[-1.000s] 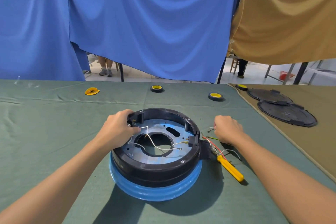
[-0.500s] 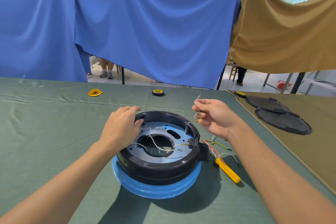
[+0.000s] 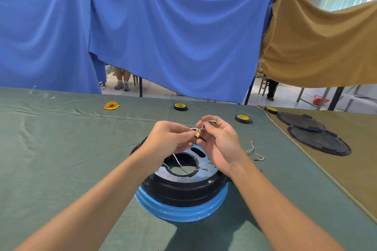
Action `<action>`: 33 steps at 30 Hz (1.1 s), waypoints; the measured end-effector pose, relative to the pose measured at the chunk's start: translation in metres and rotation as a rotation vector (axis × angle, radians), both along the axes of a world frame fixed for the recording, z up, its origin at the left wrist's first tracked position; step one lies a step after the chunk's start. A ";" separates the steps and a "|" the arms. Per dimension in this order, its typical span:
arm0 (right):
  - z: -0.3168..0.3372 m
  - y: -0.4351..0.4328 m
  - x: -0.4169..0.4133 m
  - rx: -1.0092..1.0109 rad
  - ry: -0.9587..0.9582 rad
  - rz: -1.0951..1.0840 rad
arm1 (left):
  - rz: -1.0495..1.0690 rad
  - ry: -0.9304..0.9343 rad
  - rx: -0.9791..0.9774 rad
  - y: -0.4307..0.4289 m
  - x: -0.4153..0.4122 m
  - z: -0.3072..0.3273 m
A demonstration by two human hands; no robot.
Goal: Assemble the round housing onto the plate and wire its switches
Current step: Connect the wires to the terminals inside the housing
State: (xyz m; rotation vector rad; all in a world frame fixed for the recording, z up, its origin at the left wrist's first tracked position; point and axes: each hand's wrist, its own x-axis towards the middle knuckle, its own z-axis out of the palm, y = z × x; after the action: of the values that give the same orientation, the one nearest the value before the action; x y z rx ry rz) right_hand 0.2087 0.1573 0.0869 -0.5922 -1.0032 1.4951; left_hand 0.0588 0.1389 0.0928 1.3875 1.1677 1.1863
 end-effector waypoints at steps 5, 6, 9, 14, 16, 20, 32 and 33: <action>-0.001 -0.006 0.008 0.116 -0.299 0.005 | 0.180 -0.124 -0.058 0.001 -0.014 -0.005; 0.000 -0.006 0.010 0.117 -0.351 -0.044 | 0.220 -0.069 -0.039 0.002 -0.018 -0.004; 0.009 -0.006 0.010 0.227 -0.641 -0.246 | 0.263 0.132 0.036 0.006 -0.026 -0.005; 0.019 -0.005 -0.001 0.385 -1.105 -0.054 | 0.127 0.261 0.112 0.009 -0.025 -0.006; 0.018 -0.006 -0.005 0.336 -1.038 -0.010 | 0.137 0.263 0.114 0.009 -0.027 -0.006; 0.014 -0.006 -0.011 0.255 -0.930 0.072 | 0.152 0.258 0.066 0.006 -0.035 -0.005; 0.004 0.000 -0.050 -0.227 -0.617 0.117 | 0.505 0.211 -0.002 0.010 -0.074 -0.026; 0.004 -0.001 -0.054 -0.247 -0.611 0.114 | 0.493 0.194 0.016 0.010 -0.073 -0.028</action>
State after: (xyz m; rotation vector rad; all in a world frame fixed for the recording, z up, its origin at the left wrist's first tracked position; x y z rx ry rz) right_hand 0.1548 0.1562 0.0911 -1.2356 -1.3368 1.5861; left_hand -0.0146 0.1492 0.0646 1.2847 1.7085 1.4189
